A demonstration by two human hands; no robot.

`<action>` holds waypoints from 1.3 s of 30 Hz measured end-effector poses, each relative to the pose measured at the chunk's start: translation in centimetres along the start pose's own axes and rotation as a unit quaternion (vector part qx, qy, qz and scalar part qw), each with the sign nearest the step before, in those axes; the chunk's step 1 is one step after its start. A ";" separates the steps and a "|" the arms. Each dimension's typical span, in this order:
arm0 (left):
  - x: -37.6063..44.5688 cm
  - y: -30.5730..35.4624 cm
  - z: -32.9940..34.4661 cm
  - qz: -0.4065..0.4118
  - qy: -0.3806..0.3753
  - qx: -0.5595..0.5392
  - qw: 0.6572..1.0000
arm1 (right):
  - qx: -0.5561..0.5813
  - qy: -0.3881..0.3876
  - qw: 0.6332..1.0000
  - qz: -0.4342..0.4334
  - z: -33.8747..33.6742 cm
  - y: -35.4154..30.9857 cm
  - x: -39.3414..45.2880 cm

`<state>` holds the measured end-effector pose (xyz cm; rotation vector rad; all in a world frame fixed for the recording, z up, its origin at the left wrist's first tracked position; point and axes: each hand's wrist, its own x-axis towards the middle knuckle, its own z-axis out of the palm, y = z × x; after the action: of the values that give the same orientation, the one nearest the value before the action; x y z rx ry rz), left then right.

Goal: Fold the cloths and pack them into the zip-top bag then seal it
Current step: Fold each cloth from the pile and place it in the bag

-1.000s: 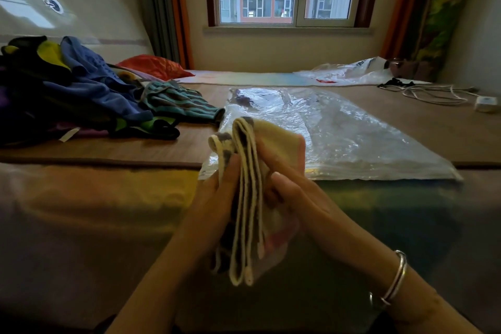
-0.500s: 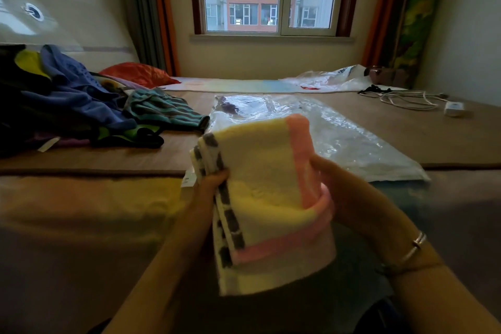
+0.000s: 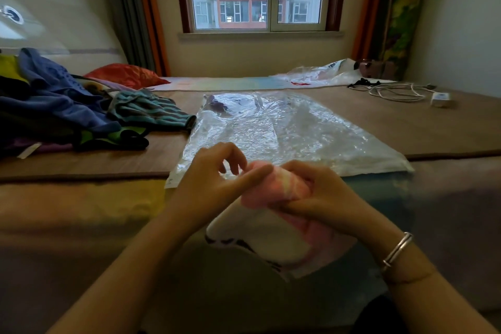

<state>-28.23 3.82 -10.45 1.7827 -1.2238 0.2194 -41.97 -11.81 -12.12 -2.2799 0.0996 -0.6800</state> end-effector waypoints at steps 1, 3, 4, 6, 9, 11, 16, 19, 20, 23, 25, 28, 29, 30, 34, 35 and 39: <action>0.3 0.3 0.1 -0.007 0.002 0.005 1.000 | -0.007 0.013 1.000 -0.003 0.0 0.0 0.0; 0.7 0.8 0.3 -0.035 0.019 0.018 0.999 | -0.032 0.040 0.999 -0.007 0.1 0.1 0.1; 0.8 1.0 0.4 -0.056 0.014 0.032 0.998 | -0.047 0.054 0.997 -0.009 0.1 0.2 0.1; 1.0 1.2 0.7 -0.094 -0.026 0.040 0.994 | -0.071 0.074 0.995 -0.020 0.3 0.1 0.1; 1.0 1.5 1.1 -0.131 -0.065 -0.044 0.988 | -0.074 0.083 0.993 -0.043 0.6 -0.1 -0.1; 1.3 1.6 1.3 -0.178 -0.046 -0.151 0.971 | -0.052 0.099 0.993 -0.039 0.5 0.0 -0.1; 2.3 1.1 1.1 -0.227 0.071 -0.239 0.942 | -0.054 0.184 0.976 0.099 -1.0 1.3 -0.1; 2.4 1.8 0.8 -0.211 0.088 -0.236 0.945 | -0.030 0.131 0.974 0.181 -1.7 1.3 0.0; 2.3 2.0 0.9 -0.205 0.089 -0.231 0.947 | 0.013 0.114 0.975 0.189 -1.6 1.2 0.1; 2.2 2.2 1.2 -0.181 0.090 -0.210 0.956 | 0.105 0.084 0.968 0.213 -1.2 1.0 0.2; 2.2 2.2 1.3 -0.166 0.106 -0.201 0.959 | 0.177 0.109 0.954 0.214 -1.0 0.8 0.1; 2.3 2.1 1.0 -0.143 0.153 -0.159 0.965 | 0.240 0.222 0.916 0.233 -1.9 0.8 -0.2; 2.4 2.2 0.9 -0.135 0.166 -0.137 0.967 | 0.224 0.238 0.914 0.240 -2.4 0.9 -0.3; 2.5 2.3 1.0 -0.128 0.173 -0.120 0.969 | 0.205 0.232 0.918 0.249 -2.7 1.1 -0.5; 2.8 3.4 1.8 -0.085 0.182 -0.075 0.977 | 0.034 0.098 0.943 0.316 -2.5 2.0 -0.3; 2.9 3.7 1.9 -0.061 0.174 -0.063 0.981 | -0.039 0.100 0.941 0.320 -2.3 2.4 -0.2; 3.0 4.7 2.1 -0.014 0.103 -0.070 0.992 | 0.021 0.179 0.978 0.108 -2.3 1.2 -0.4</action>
<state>-31.25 0.01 -7.07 1.6131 -1.0409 0.2866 -43.30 -14.04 -11.74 -2.0456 0.4905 -0.9573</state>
